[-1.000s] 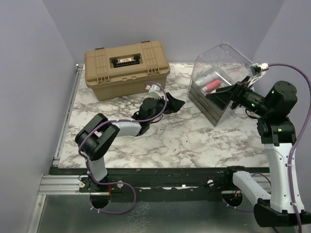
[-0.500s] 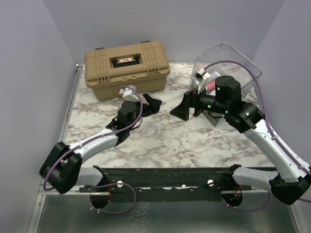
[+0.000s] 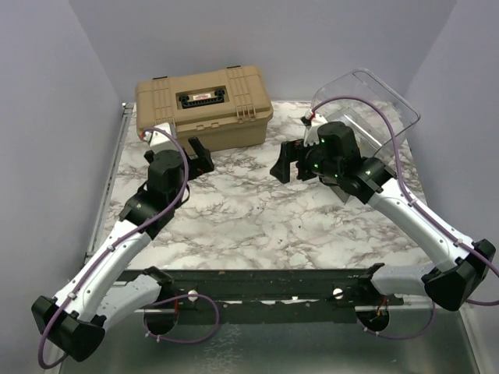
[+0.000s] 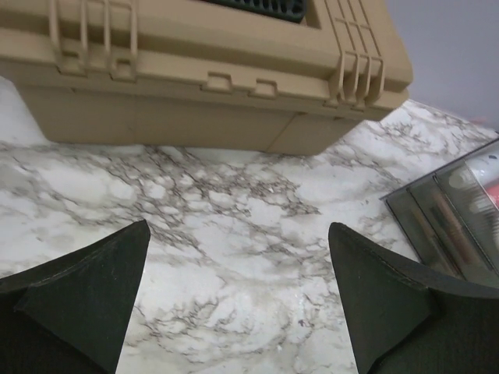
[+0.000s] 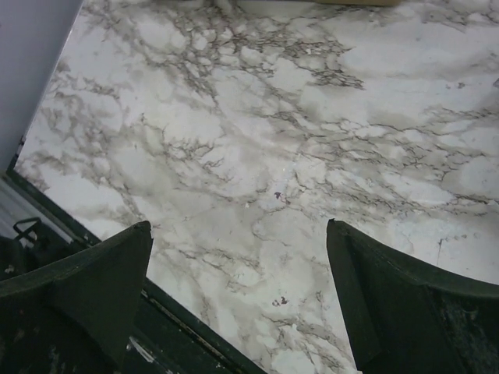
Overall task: Organize the makeup
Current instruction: Reset both arms
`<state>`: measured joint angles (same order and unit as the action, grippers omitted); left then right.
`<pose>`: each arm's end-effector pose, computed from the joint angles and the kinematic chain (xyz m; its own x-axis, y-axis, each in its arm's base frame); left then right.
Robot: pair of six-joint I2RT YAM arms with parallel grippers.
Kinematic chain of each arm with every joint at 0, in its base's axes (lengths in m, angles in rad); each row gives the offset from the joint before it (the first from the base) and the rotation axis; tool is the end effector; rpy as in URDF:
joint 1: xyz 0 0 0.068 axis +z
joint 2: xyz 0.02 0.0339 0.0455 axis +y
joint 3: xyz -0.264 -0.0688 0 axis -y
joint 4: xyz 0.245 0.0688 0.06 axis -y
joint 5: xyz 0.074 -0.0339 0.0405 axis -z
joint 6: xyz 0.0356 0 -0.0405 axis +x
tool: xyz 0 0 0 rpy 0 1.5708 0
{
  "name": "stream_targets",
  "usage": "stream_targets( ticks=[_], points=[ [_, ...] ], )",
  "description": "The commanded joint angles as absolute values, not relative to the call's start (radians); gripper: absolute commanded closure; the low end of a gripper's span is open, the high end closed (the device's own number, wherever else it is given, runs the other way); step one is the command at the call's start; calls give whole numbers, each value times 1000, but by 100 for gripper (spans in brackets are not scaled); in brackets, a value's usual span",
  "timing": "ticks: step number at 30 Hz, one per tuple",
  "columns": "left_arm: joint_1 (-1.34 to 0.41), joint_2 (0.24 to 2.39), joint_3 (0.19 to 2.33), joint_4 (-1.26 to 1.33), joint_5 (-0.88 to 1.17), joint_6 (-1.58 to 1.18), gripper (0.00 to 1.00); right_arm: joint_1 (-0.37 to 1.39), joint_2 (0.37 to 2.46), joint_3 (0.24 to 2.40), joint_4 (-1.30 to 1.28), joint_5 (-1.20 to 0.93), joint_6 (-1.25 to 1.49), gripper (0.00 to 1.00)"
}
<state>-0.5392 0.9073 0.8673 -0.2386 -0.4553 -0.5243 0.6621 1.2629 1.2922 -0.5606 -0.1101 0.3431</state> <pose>0.1852 -0.0926 0.3425 -0.2535 -0.3723 -0.8928 -0.0330 0.9258 -0.3766 0.2164 0.1736 0.3768 -0.6070 -0.0492 -0.7932 -0.5114 0.7882 0.3425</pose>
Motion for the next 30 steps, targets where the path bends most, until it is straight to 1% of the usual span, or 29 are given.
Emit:
stream_targets(
  ticks=[1,5,9,11,13,19,30],
  points=[
    [-474,960,1020,-458,-478,-386,1,668,1254,1255,-510,42,413,0],
    [-331,1049,1095,-531,-353,-382,1,668,1247,1236,-512,76,441,0],
    [-146,1009,1067,-471,-157,-406,1,669,1254,1244,-537,90,445,0],
    [-102,1014,1079,-490,-136,-386,1,669,1254,1248,-543,98,445,0],
    [-95,1015,1096,-508,-144,-377,1,669,1249,1247,-542,102,447,0],
    [-96,954,1104,-511,-216,-469,1,668,1235,1233,-518,117,453,0],
    [-99,930,1111,-511,-237,-452,1,668,1230,1255,-523,116,452,0]
  ],
)
